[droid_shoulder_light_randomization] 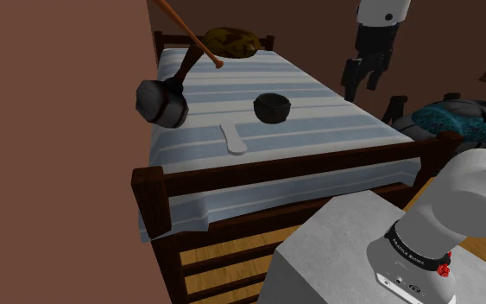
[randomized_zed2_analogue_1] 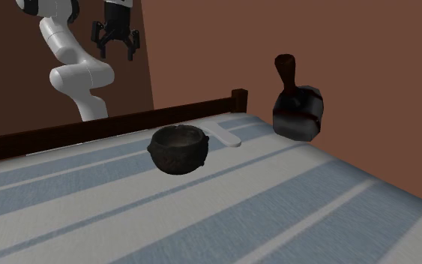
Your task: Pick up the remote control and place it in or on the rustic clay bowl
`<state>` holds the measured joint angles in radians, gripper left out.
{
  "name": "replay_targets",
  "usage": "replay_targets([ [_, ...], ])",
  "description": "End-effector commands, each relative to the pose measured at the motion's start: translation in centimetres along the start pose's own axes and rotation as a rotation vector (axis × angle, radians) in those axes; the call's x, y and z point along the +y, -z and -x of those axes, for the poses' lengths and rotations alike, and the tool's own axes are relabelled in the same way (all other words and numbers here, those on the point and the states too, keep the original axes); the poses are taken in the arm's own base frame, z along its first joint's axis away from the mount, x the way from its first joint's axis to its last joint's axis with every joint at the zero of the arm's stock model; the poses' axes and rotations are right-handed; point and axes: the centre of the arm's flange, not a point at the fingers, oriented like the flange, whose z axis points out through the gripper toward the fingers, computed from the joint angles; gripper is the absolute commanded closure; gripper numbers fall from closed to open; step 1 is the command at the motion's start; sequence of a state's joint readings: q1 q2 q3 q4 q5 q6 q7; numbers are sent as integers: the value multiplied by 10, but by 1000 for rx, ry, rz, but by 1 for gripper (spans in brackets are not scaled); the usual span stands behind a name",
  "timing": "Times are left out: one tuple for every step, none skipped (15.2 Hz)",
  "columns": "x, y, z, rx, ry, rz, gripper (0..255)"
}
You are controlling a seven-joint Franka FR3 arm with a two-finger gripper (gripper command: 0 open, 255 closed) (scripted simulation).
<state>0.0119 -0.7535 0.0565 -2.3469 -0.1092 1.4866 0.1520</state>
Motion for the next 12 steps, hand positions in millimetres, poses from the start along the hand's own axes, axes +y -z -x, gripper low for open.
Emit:
replay_targets([
  [0, 0, 0, 0, 0, 0, 0],
  [-7, -6, -9, 2, -7, -6, 0],
  [-13, -11, -18, 4, -15, -12, 0],
  [-20, -17, -27, 6, -22, -18, 0],
  [-26, -22, -36, 7, -30, -24, 0],
  [-33, -28, -45, 9, -37, -30, 0],
  [-39, -33, -55, 11, -44, -36, 0],
  [-46, -38, -64, 13, -52, -42, 0],
  [-52, -44, -73, 15, -59, -48, 0],
  [-58, -49, -83, 17, -66, -54, 0],
  [-65, -54, -92, 18, -74, -60, 0],
  [-71, -59, -102, 20, -81, -66, 0],
])
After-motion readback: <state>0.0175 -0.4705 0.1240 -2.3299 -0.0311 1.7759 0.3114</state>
